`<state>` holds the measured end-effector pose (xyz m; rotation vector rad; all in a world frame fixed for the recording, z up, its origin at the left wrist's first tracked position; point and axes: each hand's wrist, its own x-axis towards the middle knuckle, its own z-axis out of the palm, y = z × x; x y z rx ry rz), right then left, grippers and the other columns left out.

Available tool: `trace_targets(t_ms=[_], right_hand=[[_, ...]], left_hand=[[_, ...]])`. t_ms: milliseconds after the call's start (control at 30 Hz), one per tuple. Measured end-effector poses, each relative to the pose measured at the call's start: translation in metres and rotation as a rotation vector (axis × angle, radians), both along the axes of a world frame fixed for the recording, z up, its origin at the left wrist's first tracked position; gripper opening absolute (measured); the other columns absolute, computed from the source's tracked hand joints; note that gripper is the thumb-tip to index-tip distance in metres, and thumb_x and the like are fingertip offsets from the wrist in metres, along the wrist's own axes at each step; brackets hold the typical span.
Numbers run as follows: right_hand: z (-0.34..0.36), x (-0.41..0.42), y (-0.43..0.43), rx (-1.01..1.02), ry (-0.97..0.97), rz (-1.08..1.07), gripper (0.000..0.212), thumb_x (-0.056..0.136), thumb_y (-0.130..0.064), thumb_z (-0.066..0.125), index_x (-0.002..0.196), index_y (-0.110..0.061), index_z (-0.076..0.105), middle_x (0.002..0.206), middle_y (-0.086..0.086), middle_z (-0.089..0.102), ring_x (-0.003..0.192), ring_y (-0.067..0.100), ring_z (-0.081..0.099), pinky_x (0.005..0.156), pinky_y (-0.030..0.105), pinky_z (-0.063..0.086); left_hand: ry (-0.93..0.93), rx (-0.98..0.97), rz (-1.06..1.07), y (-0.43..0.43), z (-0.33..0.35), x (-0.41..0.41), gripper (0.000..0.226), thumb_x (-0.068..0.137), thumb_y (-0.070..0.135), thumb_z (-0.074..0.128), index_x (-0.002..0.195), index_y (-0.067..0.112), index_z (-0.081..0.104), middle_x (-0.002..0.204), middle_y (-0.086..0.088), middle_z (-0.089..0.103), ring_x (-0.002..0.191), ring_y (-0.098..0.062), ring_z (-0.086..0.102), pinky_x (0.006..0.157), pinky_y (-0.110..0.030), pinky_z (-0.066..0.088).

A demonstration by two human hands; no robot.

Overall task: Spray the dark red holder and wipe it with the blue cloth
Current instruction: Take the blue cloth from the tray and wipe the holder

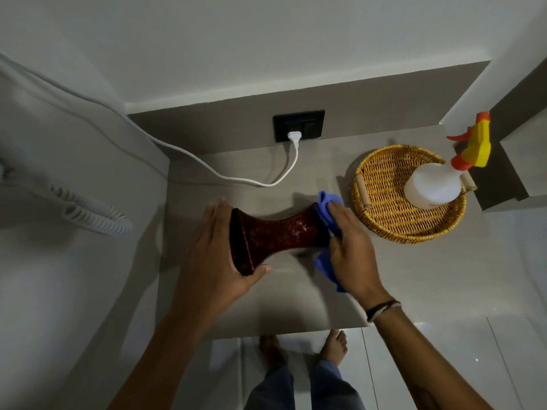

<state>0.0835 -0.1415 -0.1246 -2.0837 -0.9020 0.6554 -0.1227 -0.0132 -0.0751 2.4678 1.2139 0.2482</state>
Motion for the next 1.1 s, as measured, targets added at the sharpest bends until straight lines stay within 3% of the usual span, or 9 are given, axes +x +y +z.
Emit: trace_targets(t_ms=[100, 233, 300, 400, 533, 700, 900, 1033, 1100], right_hand=[[0.012, -0.034, -0.007, 0.190, -0.233, 0.211, 0.068, 0.093, 0.009, 0.048, 0.159, -0.001, 0.038, 0.170, 0.018, 0.034, 0.158, 0.032, 0.033, 0.130, 0.046, 0.028], [0.011, -0.073, -0.003, 0.229, -0.348, 0.513, 0.089, 0.085, 0.007, 0.046, 0.168, -0.009, 0.018, 0.179, 0.009, 0.010, 0.166, 0.029, 0.014, 0.133, 0.024, 0.011], [-0.005, -0.067, -0.005, 0.150, -0.400, 0.532, 0.099, 0.080, 0.010, 0.059, 0.168, -0.010, 0.019, 0.179, 0.007, 0.004, 0.165, 0.035, 0.015, 0.128, 0.025, 0.023], [-0.030, -0.023, -0.013, -0.046, -0.423, 0.419, 0.100, 0.080, 0.013, 0.077, 0.165, -0.009, 0.029, 0.178, 0.006, 0.005, 0.160, 0.042, 0.025, 0.114, 0.048, 0.053], [-0.024, -0.013, -0.018, -0.041, -0.254, 0.338, 0.080, 0.088, 0.014, 0.063, 0.160, -0.005, 0.033, 0.171, 0.008, 0.019, 0.161, 0.041, 0.025, 0.124, 0.060, 0.038], [0.009, -0.081, -0.009, 0.302, -0.029, 0.483, 0.085, 0.090, 0.003, 0.040, 0.169, -0.020, 0.017, 0.179, -0.003, 0.013, 0.167, 0.024, 0.012, 0.134, 0.029, 0.011], [-0.019, -0.024, -0.019, 0.009, -0.071, 0.373, 0.081, 0.095, 0.016, 0.059, 0.162, -0.012, 0.023, 0.173, 0.002, 0.011, 0.163, 0.027, 0.022, 0.128, 0.052, 0.032], [0.014, -0.063, -0.003, 0.254, -0.037, 0.429, 0.074, 0.094, 0.014, 0.050, 0.163, -0.008, 0.035, 0.176, 0.005, 0.024, 0.162, 0.025, 0.028, 0.130, 0.045, 0.032], [0.027, -0.091, 0.000, 0.425, -0.037, 0.495, 0.059, 0.104, -0.001, 0.041, 0.162, -0.006, 0.036, 0.176, 0.007, 0.027, 0.163, 0.026, 0.026, 0.133, 0.041, 0.027]], left_hand=[[-0.012, -0.101, 0.027, 0.000, 0.004, 0.004, 0.129, 0.061, 0.048, 0.099, 0.164, 0.013, 0.030, 0.158, -0.011, 0.049, 0.142, -0.032, 0.051, 0.110, -0.045, 0.045], [-0.083, 0.021, -0.053, 0.001, 0.008, 0.016, 0.075, 0.062, 0.022, 0.099, 0.125, 0.003, 0.063, 0.118, -0.013, 0.069, 0.104, -0.029, 0.069, 0.093, -0.042, 0.057], [-0.091, 0.089, -0.070, -0.001, 0.009, 0.016, 0.068, 0.057, 0.020, 0.100, 0.113, 0.002, 0.064, 0.105, -0.012, 0.069, 0.093, -0.032, 0.070, 0.084, -0.033, 0.052], [-0.071, 0.038, -0.012, 0.000, 0.011, 0.012, 0.088, 0.053, 0.030, 0.102, 0.126, 0.005, 0.060, 0.118, -0.012, 0.065, 0.107, -0.033, 0.065, 0.090, -0.032, 0.044], [-0.032, 0.075, -0.061, 0.000, 0.012, 0.015, 0.090, 0.053, 0.037, 0.099, 0.129, 0.007, 0.059, 0.119, -0.010, 0.064, 0.110, -0.031, 0.063, 0.092, -0.035, 0.048], [-0.058, 0.076, -0.103, 0.005, 0.007, 0.018, 0.044, 0.075, 0.027, 0.080, 0.109, 0.004, 0.063, 0.103, -0.013, 0.065, 0.094, -0.034, 0.064, 0.084, -0.053, 0.055], [-0.118, 0.026, 0.003, 0.003, 0.007, 0.006, 0.076, 0.056, 0.029, 0.099, 0.118, 0.009, 0.059, 0.110, -0.007, 0.063, 0.104, -0.029, 0.061, 0.087, -0.033, 0.046], [-0.184, 0.096, -0.070, -0.007, 0.006, 0.009, 0.069, 0.056, 0.015, 0.097, 0.108, 0.020, 0.053, 0.093, -0.013, 0.069, 0.090, -0.019, 0.057, 0.073, -0.025, 0.040], [-0.260, 0.042, 0.023, -0.019, 0.007, 0.003, 0.063, 0.055, 0.023, 0.087, 0.111, 0.025, 0.059, 0.096, -0.006, 0.076, 0.089, -0.021, 0.064, 0.082, -0.025, 0.045]])
